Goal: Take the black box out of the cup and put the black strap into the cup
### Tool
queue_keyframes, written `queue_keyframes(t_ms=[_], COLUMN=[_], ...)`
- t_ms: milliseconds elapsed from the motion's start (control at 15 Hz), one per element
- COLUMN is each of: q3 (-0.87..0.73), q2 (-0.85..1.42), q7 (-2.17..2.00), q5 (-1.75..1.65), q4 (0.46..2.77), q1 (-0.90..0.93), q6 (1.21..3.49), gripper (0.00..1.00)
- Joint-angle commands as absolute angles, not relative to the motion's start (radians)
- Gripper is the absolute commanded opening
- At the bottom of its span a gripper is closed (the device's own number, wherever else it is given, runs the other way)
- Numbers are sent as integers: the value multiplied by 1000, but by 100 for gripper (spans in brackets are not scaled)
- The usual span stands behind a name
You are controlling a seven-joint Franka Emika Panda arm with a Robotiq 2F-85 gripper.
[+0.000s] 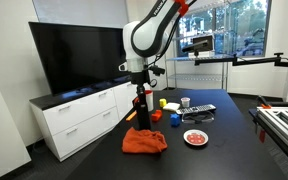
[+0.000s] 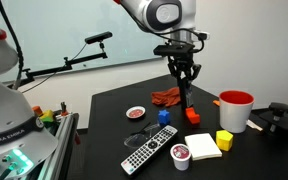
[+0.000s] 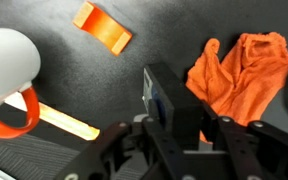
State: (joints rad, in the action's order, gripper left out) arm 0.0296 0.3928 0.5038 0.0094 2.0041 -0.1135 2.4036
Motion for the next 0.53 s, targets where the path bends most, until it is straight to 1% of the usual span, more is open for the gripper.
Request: queue_keyframes(t_ms=[0,67,200,467], q3=[38,37,32,19], q2=[362,361,360,352], q7=[532,530,503,362], q5=[-11,-11,-9,16], q4=[2028,2029,2034,2080], q1=[-125,-124,-120,-111], q6=[2424,2425,2445,2666], gripper=[13,7,8,8])
